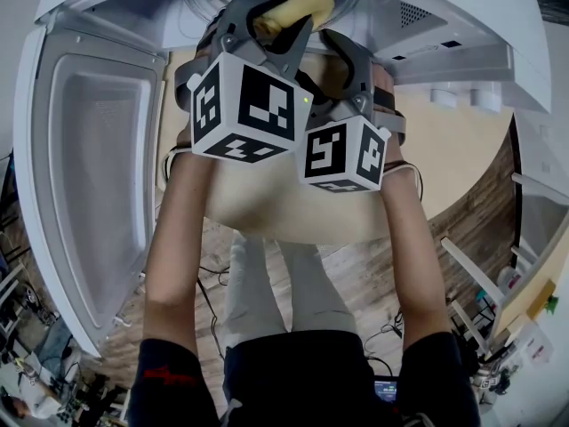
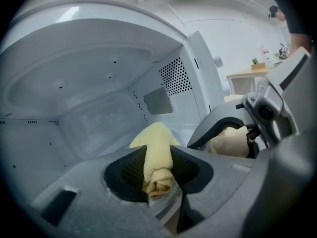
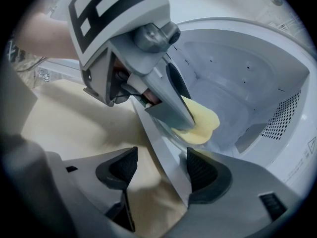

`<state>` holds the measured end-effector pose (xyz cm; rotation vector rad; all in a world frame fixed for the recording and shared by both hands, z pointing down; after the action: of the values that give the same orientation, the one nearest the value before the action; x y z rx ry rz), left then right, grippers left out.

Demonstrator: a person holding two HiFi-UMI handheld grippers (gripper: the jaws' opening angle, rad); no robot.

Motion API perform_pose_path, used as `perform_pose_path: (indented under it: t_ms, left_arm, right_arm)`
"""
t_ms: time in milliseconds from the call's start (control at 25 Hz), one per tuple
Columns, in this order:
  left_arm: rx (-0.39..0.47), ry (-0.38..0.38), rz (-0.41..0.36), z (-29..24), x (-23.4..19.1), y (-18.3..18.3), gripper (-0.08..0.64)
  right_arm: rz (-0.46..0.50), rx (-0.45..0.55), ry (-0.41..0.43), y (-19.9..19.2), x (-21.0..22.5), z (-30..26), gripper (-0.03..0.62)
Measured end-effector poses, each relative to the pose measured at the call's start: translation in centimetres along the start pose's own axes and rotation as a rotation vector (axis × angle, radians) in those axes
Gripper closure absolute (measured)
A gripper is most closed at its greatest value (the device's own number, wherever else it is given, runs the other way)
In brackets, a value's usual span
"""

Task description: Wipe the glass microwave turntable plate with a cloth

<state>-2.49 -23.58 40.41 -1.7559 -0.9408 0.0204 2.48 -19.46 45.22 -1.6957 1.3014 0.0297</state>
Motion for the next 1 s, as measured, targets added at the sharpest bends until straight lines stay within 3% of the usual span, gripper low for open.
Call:
perform_pose_path:
  t_ms: [360,1000]
  left_arm:
    - [-0.004,0.015,0.018,0.2,-0.7,-0.6,0.436]
    - [-0.046,0.113,0.065,1.5,-3.7,-3.0,0.434]
  right_arm:
    - [-0.001,0.001,0.0,0.0,0.0,0.0,0.318]
    - [0.0,0.001,-0.003,0.0,0.0,-0.1,0.318]
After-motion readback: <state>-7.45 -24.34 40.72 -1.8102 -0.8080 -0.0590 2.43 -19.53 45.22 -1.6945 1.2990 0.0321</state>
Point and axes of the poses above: the fingertips, and each gripper's own axes: z backward along the fingers, x to its right, y out of its top, the point moved 5 cm from there along z, backward along the fingers, and after that the axes turned 2 degrees about -z, right-handed, at the moved point
